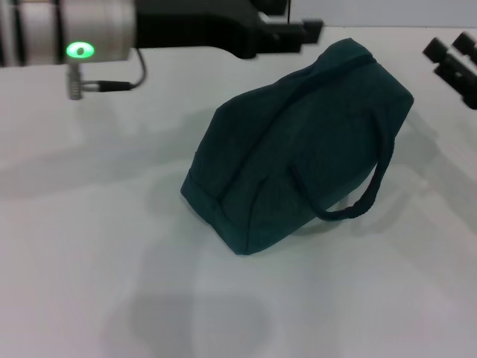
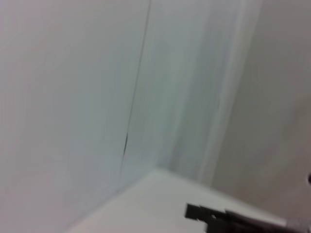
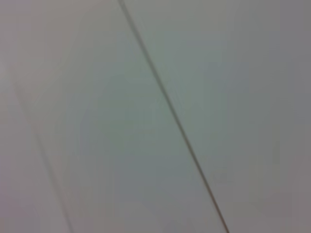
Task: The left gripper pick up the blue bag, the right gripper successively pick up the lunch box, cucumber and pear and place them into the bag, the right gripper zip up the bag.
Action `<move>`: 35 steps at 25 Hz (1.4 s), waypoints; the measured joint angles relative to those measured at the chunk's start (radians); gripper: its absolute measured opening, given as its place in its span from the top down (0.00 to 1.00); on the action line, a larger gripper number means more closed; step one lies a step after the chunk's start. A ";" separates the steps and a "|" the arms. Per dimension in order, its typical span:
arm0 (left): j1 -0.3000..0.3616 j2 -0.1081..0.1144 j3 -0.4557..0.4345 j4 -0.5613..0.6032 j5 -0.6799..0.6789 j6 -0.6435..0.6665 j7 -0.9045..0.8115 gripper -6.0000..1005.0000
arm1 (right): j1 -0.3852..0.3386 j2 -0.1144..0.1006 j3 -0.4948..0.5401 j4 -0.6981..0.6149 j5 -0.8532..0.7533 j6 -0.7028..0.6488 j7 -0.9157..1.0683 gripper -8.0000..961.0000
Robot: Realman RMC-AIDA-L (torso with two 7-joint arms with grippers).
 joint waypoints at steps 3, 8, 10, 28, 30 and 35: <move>0.057 0.002 -0.072 -0.020 -0.134 0.048 0.125 0.40 | -0.032 -0.024 0.005 -0.002 -0.015 -0.152 -0.056 0.38; 0.139 0.002 -0.176 -0.081 -0.200 0.185 0.273 0.24 | -0.069 -0.096 0.007 -0.017 -0.174 -0.392 -0.077 0.11; 0.169 0.003 -0.211 -0.138 -0.221 0.256 0.344 0.19 | -0.077 -0.114 0.008 -0.021 -0.242 -0.455 -0.081 0.11; 0.255 0.006 -0.338 -0.700 0.028 0.382 0.921 0.13 | -0.175 -0.059 0.008 -0.002 -0.608 -0.246 -0.197 0.11; 0.248 0.005 -0.342 -0.728 0.042 0.369 0.939 0.13 | -0.177 -0.046 0.008 -0.001 -0.635 -0.192 -0.198 0.11; 0.246 0.004 -0.343 -0.754 0.054 0.354 0.962 0.13 | -0.174 -0.027 0.011 0.000 -0.673 -0.137 -0.212 0.11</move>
